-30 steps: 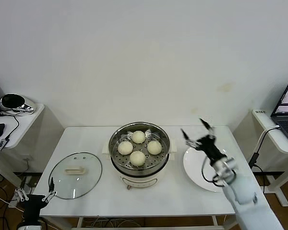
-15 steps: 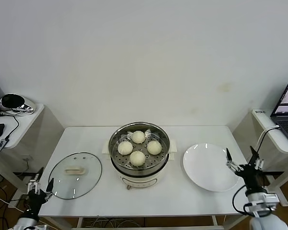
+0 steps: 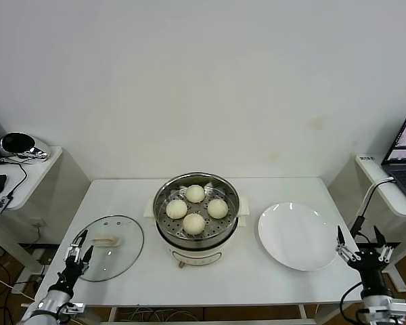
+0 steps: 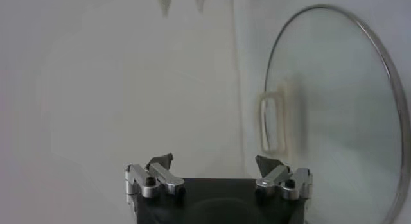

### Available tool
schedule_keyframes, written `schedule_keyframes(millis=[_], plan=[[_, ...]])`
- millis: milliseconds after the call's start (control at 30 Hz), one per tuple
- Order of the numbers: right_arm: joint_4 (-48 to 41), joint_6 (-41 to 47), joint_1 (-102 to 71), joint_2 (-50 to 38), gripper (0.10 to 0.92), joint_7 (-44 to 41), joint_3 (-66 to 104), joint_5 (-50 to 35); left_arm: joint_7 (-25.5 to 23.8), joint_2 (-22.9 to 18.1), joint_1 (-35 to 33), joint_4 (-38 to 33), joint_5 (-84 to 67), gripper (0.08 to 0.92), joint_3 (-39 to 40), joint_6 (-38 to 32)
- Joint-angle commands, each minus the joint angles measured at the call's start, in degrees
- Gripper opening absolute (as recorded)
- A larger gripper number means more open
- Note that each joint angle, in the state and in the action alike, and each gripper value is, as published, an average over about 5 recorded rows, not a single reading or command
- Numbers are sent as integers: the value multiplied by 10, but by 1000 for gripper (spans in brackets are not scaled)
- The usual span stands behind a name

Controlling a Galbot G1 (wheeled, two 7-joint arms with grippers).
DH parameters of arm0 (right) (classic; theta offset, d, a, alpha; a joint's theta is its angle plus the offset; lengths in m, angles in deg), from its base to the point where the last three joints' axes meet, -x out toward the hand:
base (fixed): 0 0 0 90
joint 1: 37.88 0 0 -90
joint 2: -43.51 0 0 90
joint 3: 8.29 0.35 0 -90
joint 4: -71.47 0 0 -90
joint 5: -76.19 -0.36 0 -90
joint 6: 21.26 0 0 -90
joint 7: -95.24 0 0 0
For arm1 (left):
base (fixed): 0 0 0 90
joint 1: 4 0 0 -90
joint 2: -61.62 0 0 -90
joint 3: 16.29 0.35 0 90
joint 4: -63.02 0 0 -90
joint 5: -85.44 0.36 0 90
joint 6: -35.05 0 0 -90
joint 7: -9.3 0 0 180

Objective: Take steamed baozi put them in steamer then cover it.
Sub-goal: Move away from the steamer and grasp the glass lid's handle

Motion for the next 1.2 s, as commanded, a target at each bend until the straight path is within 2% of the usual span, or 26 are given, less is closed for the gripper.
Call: schedule_keyframes(millis=[33, 433, 967, 1067, 1200], plan=[[10, -5, -22, 12, 823, 4, 18, 0, -1, 5, 66, 49, 40, 823, 42, -3], [12, -15, -33, 15, 823, 0, 21, 12, -7, 3, 118, 114, 41, 823, 67, -5], [5, -22, -34, 18, 823, -3, 15, 10, -11, 8, 151, 156, 24, 818, 73, -11], [4, -23, -33, 19, 823, -3, 11, 11, -15, 9, 152, 156, 21, 770, 73, -14], [3, -24, -33, 21, 823, -4, 8, 12, -18, 9, 153, 161, 17, 653, 75, -21]])
